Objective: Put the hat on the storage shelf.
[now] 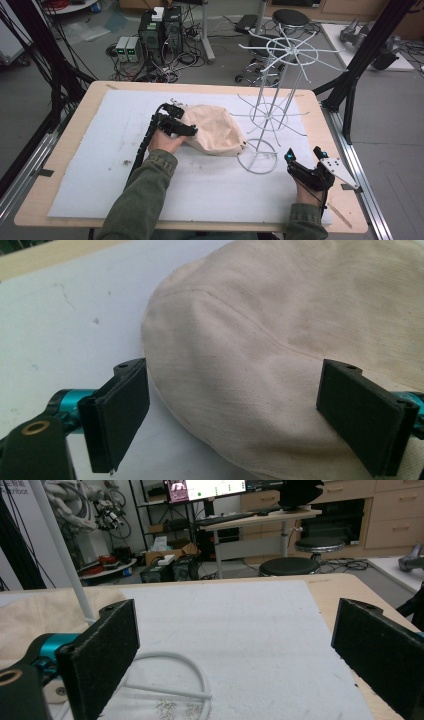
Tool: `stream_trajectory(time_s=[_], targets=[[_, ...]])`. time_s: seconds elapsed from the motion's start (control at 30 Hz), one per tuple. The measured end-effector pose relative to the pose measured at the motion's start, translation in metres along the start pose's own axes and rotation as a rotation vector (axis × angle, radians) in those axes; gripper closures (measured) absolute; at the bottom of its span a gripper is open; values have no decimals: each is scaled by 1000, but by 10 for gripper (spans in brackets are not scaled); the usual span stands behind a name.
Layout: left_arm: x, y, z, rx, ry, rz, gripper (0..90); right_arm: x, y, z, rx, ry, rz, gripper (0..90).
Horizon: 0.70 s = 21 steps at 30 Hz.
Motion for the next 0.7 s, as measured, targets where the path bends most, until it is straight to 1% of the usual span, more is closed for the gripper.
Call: stream_trajectory(time_s=[0.13,0.17,0.2,0.33,0.4,0.6,0.7], targets=[[-3,4,2,22,-9,-36,140,0,0,0,-1,0,-1,43],[-3,4,2,22,-9,-36,140,0,0,0,-2,1,-1,43],[-3,6,4,32,-26,-46,140,0,0,0,-1,0,-1,43],[-2,10,9,43,-39,-61,140,0,0,0,-1,1,-3,43],[-2,13,11,51,-51,-57,140,0,0,0,-1,0,-3,43],[-2,16,13,72,-69,-62,140,0,0,0,-1,2,-5,43],[-2,20,15,98,-91,-52,142,0,0,0,0,3,-6,43]])
Point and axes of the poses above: each handheld gripper's, and its own axes: y roughly forward along the jaws, z roughly out of its underside, x roughly to its left, the point moved 3 cm from there along y, roughly forward along the jaws, and after that the axes turned 11 degrees about -y, right-handed, at the moved point
